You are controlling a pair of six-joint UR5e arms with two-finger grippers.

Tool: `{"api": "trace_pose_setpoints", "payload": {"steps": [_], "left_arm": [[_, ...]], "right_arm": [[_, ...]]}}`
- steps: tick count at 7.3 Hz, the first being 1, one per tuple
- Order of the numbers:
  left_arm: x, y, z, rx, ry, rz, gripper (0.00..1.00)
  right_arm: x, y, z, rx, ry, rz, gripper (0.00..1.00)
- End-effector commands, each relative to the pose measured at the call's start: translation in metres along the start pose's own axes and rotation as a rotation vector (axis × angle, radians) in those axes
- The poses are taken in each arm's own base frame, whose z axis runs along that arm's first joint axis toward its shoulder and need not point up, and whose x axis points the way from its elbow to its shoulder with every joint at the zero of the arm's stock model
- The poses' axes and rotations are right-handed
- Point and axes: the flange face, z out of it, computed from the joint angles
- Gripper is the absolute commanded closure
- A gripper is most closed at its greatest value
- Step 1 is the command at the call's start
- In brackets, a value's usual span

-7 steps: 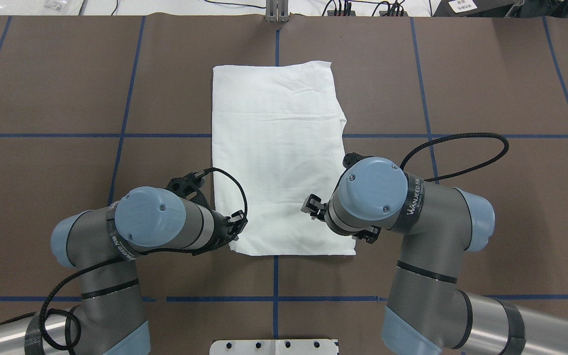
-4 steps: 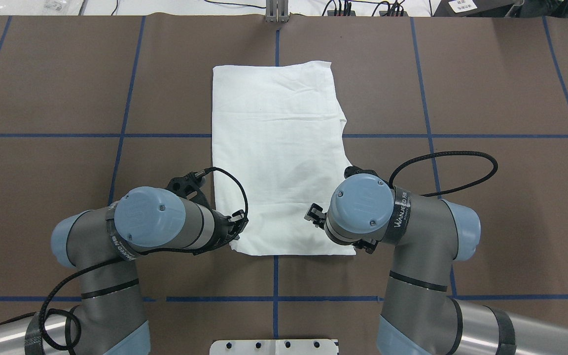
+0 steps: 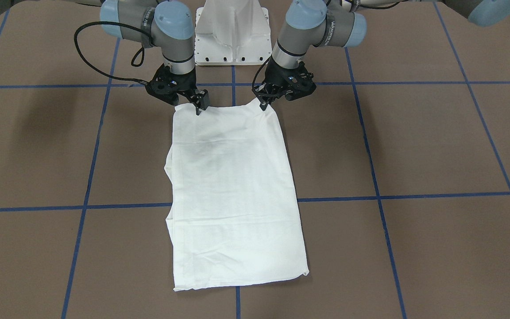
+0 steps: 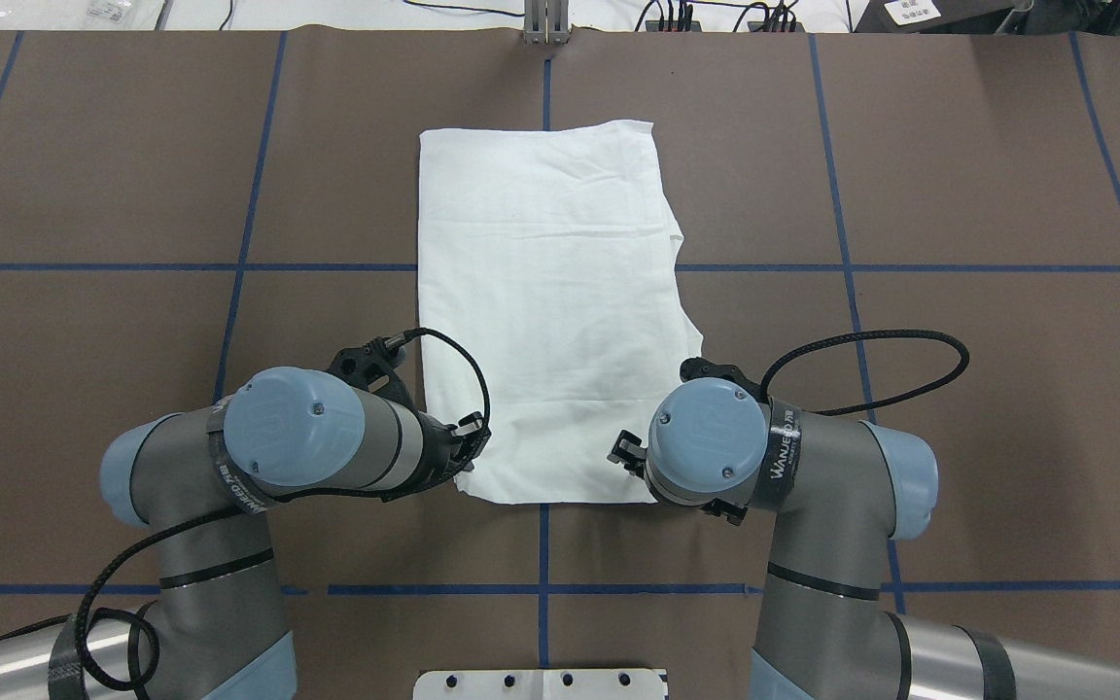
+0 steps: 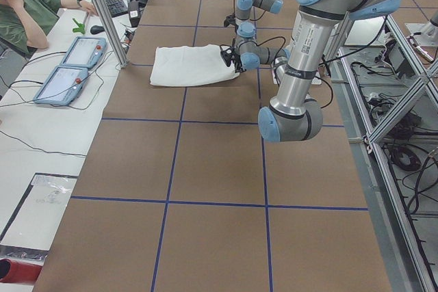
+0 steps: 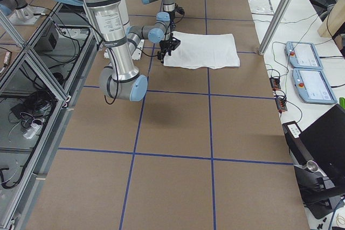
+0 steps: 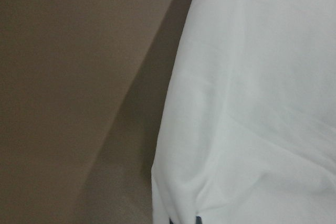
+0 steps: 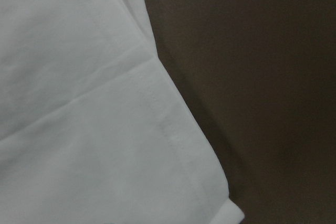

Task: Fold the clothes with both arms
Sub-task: 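Pinch both near corners of the shirt with the left and right grippers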

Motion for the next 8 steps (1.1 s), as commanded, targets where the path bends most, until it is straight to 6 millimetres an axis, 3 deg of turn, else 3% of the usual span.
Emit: {"api": "trace_pose_setpoints", "payload": {"steps": [1,3,8], "left_arm": [[0.001,-0.005,-0.002,0.006,0.002,0.002,1.0],[0.001,-0.006,-0.002,0.009,0.004,0.002,1.0],[0.001,-0.008,-0.003,0.012,0.003,0.0,1.0]], "right_arm": [[0.001,0.006,0.008,0.008,0.006,-0.01,0.0],[0.002,0.011,0.02,0.008,0.026,-0.017,0.0],[0.001,0.016,0.025,0.018,0.031,-0.025,0.02]]}}
